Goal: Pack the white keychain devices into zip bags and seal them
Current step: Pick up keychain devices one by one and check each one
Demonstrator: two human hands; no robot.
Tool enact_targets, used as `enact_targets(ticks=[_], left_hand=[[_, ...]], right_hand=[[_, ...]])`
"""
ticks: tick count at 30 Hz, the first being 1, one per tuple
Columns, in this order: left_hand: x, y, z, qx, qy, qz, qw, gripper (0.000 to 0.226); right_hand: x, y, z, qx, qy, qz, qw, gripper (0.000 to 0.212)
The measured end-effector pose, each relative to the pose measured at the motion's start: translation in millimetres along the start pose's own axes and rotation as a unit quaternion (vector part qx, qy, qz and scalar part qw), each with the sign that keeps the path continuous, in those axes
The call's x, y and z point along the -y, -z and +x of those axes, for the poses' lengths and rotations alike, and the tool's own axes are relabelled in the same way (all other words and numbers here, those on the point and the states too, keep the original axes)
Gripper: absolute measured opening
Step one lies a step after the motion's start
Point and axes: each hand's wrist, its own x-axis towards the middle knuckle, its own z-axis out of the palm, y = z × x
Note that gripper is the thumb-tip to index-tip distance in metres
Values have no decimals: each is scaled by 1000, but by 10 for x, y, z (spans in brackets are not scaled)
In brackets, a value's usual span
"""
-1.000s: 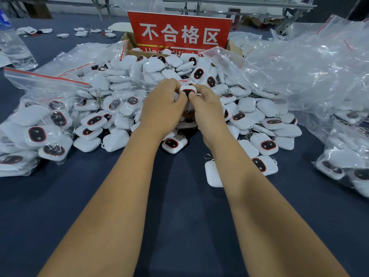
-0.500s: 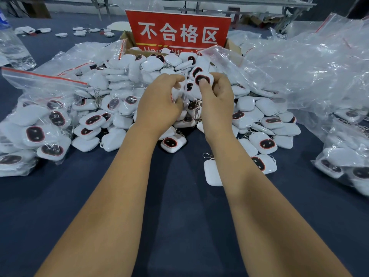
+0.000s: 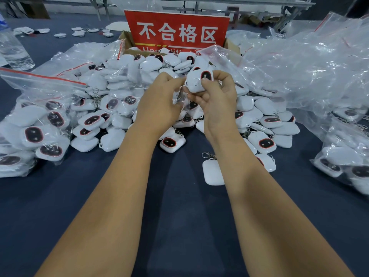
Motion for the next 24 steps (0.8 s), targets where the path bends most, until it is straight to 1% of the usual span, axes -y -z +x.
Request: enact_targets(ticks=[2, 5, 7, 10, 13, 17, 21, 24], left_hand=[[-10, 0, 7, -5, 5, -9, 1000, 27], [-21, 6, 22, -13, 25, -49, 998, 42], [-17, 13, 21, -25, 34, -77, 996, 52], [-9, 8, 11, -35, 31, -75, 996, 55], [-27, 9, 12, -44, 24, -77, 996, 54], [-71, 34, 12, -72, -1, -65, 995, 51], [-102, 54, -8, -67, -29, -50, 996, 48], [-119, 47, -15, -68, -39, -52, 996, 49]], right_hand=[[-8, 12, 4, 0, 18, -46, 999, 17], [-22, 18, -17, 15, 46, -147, 988, 22], [-45, 0, -44, 26, 69, -235, 969, 23], [-89, -28, -72, 28, 108, -324, 940, 21], [-100, -20, -78, 17, 121, -352, 928, 23], [-109, 2, -66, 31, 110, -362, 925, 18], [-105, -6, -73, 22, 123, -384, 915, 32], [-109, -6, -65, -5, 135, -390, 911, 30]])
